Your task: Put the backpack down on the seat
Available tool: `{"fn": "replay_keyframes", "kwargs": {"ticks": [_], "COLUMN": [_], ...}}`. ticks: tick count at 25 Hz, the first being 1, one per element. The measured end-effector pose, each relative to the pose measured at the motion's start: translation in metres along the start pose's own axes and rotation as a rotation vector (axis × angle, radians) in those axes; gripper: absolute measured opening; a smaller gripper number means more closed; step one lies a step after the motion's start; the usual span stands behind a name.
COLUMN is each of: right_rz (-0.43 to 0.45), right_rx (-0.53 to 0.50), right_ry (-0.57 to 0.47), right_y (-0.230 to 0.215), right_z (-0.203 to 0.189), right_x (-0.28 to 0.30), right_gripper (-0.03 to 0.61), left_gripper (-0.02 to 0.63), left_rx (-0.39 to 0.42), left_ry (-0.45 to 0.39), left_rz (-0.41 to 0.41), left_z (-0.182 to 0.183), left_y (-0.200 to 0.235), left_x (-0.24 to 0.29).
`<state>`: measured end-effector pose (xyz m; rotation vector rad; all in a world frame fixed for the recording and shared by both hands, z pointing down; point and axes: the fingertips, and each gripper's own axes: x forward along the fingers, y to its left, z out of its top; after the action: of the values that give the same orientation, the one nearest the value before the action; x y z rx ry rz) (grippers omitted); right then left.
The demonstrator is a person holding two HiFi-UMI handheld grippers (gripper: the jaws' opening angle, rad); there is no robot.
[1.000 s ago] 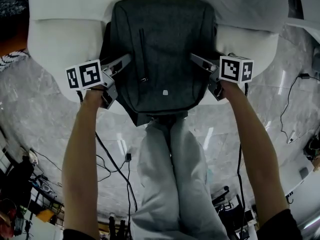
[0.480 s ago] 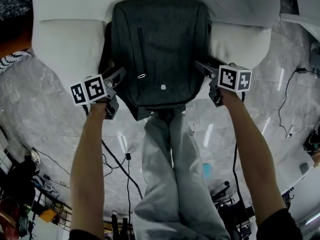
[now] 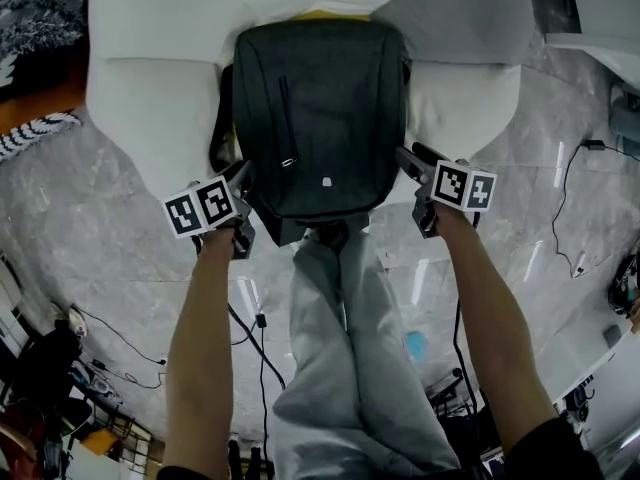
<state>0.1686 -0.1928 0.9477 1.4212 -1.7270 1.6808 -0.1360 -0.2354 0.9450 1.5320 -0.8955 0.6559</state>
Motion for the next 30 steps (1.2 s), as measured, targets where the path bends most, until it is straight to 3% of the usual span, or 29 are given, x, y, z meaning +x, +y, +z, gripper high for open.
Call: {"fn": "replay_keyframes", "kwargs": {"ticks": [4,8,12,17,25,30], "right_rz": [-0.012,0.01,-0.003,-0.014,-0.001,0.018], "right_rx": [-0.021,-0.082,-0.082,-0.076,0.007,-0.017], "right_ry": [0.014,0.047,0.038,0.013,-0.065,-0.066], "right_y": [0.017,0.05,0.069,0.092,0.124,0.151], "right_z": [-0.005,-0.015,-0.019,-0.014,-0.002,0.002], "right_x": [-0.008,-0.008,-0.016,-0.031,-0.086,-0.123], "right_gripper": [0.224,0.171,0.102,0.002,0.002,0.002], "left_gripper": [0.0,0.0,0.0,0.0,0.0,0.0], "left_rx": [0.024,0.03,-0.013,0.018,0.037,0.048], "left_ry": [0.014,0.029,0.001,-0.025,-0.046,-0.056], "left_rz": [0.073,0.069,0.041,0.038,0.007,0.004], "left_z": [-0.007,-0.012,-0.01,-0.004,-0.009,-0.014], "left_y": [-0.011,-0.026,-0.053,-0.088,-0.142,-0.173], "left_x": [0.0,-0.006,-0.018,-0.035,-0.07,-0.107]}}
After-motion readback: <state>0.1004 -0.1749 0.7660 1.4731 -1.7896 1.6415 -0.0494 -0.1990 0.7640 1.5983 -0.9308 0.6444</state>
